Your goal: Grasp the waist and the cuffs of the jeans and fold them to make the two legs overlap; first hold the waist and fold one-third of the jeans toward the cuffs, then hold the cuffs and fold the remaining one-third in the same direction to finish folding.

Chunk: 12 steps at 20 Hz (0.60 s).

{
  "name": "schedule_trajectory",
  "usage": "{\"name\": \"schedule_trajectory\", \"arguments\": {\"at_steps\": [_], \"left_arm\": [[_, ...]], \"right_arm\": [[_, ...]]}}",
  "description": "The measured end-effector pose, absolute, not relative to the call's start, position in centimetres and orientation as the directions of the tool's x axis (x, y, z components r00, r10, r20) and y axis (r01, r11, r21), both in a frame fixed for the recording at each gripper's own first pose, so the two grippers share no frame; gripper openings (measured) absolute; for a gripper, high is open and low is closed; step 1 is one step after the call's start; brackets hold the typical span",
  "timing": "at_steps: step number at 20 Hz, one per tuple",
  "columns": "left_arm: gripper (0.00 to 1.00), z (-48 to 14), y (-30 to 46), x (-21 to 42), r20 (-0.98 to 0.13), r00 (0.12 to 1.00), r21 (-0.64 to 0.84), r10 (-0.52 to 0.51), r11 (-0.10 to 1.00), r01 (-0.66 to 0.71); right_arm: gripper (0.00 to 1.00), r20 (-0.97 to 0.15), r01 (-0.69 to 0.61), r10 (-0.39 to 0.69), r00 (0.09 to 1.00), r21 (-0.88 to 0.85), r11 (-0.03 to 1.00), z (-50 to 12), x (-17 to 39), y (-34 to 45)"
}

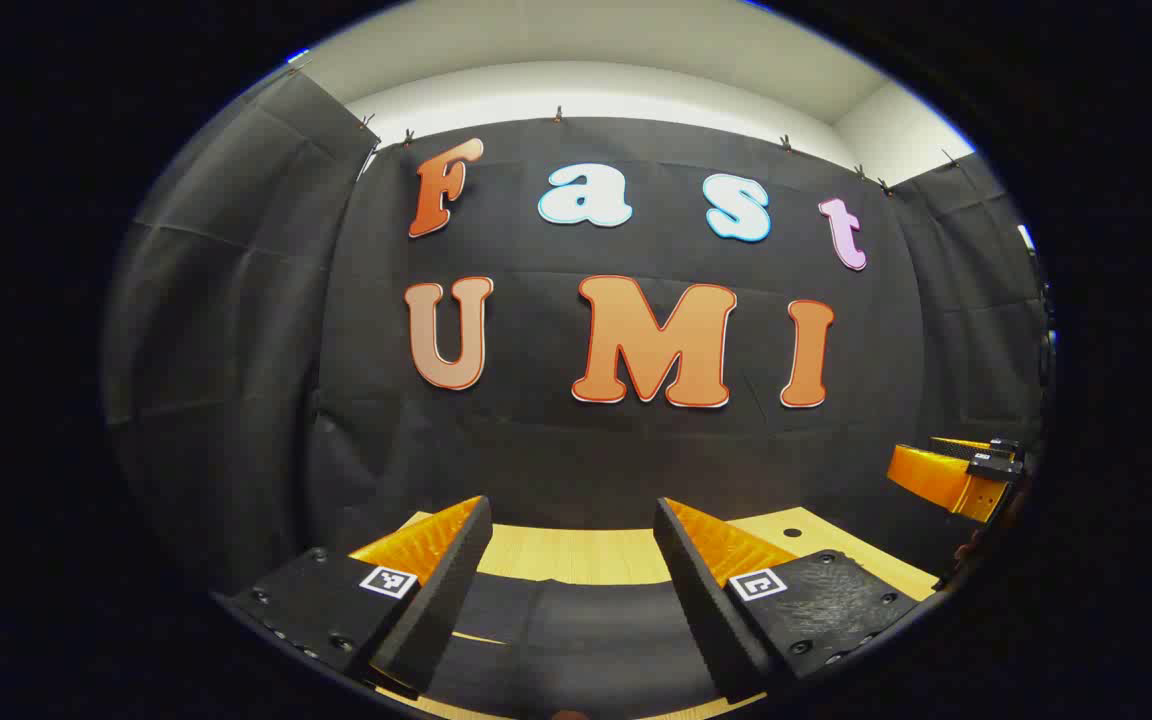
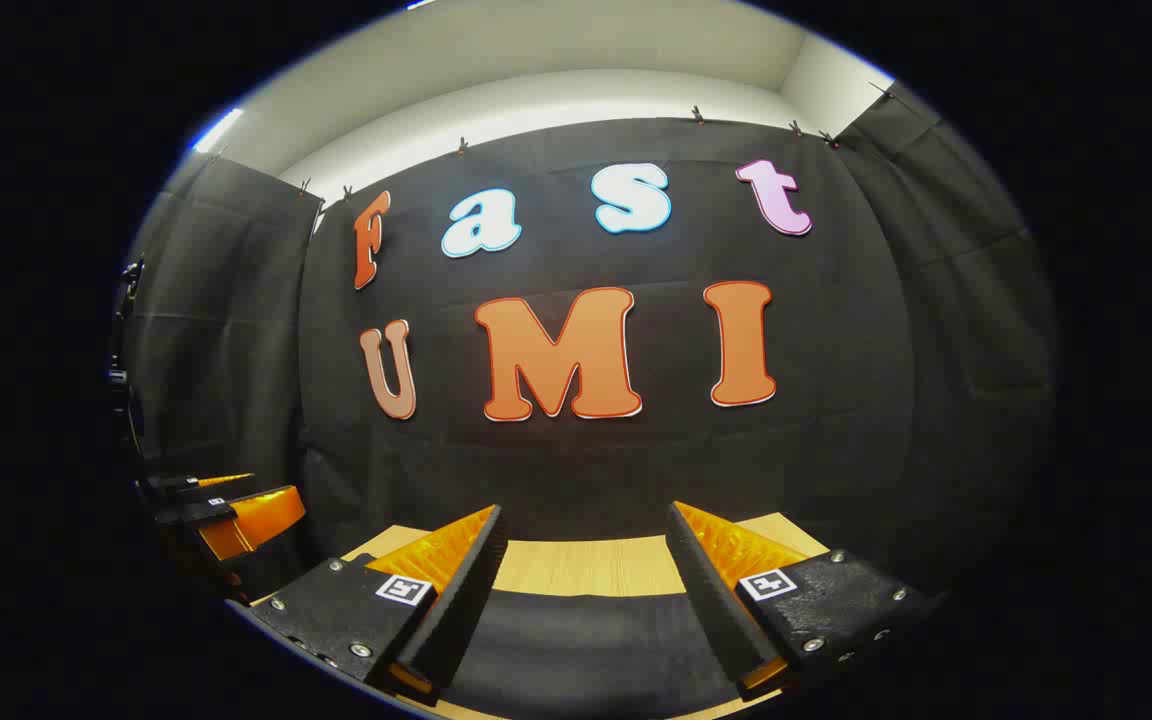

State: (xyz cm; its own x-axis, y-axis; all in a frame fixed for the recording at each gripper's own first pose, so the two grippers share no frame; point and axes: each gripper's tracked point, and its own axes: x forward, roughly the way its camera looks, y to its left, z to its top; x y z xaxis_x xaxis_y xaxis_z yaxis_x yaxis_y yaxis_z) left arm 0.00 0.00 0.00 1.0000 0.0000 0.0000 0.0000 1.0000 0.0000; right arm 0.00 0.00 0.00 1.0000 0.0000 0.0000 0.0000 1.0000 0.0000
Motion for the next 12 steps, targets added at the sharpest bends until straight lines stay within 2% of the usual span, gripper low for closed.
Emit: {"name": "schedule_trajectory", "arguments": {"at_steps": [1, 2, 3, 4, 9, 10, 12], "left_arm": [[0.94, 0.1, 0.1, 0.1, 0.004, 1.0, 0.004, 0.004, 1.0, -0.004], [0.94, 0.1, -0.1, 0.0, 0.005, 1.0, 0.009, 0.008, 1.0, -0.008], [0.94, 0.1, -0.2, 0.0, 0.008, 1.0, 0.012, 0.011, 1.0, -0.011], [0.94, 0.1, -0.4, -0.1, 0.009, 1.0, 0.014, 0.014, 1.0, -0.014], [0.94, 0.4, -0.1, 0.0, 0.018, 0.999, 0.033, 0.041, 0.999, -0.042], [0.94, 0.6, 0.0, 0.0, 0.022, 0.999, 0.037, 0.048, 0.998, -0.049], [0.94, 0.9, 0.4, -0.3, 0.028, 0.998, 0.039, 0.058, 0.998, -0.059]], "right_arm": [[1.0, 0.0, -0.005, 0.005, 1.0, 0.0, 1.0, 0.0, 0.0, -0.1], [0.96, -0.001, -0.01, 0.01, 1.0, 0.002, 1.0, 0.0, 0.0, -0.1], [1.0, -0.003, -0.016, 0.016, 1.0, 0.004, 1.0, -0.2, 0.0, -0.2], [0.96, -0.009, -0.016, 0.016, 1.0, 0.004, 1.0, -0.5, 0.1, -0.3], [0.96, -0.032, -0.042, 0.043, 0.999, 0.037, 0.998, -1.1, 1.0, -0.3], [1.0, -0.035, -0.045, 0.046, 0.998, 0.038, 0.998, -1.1, 1.3, -0.3], [0.96, -0.04, -0.054, 0.055, 0.998, 0.035, 0.998, -1.0, 1.5, -0.2]]}}
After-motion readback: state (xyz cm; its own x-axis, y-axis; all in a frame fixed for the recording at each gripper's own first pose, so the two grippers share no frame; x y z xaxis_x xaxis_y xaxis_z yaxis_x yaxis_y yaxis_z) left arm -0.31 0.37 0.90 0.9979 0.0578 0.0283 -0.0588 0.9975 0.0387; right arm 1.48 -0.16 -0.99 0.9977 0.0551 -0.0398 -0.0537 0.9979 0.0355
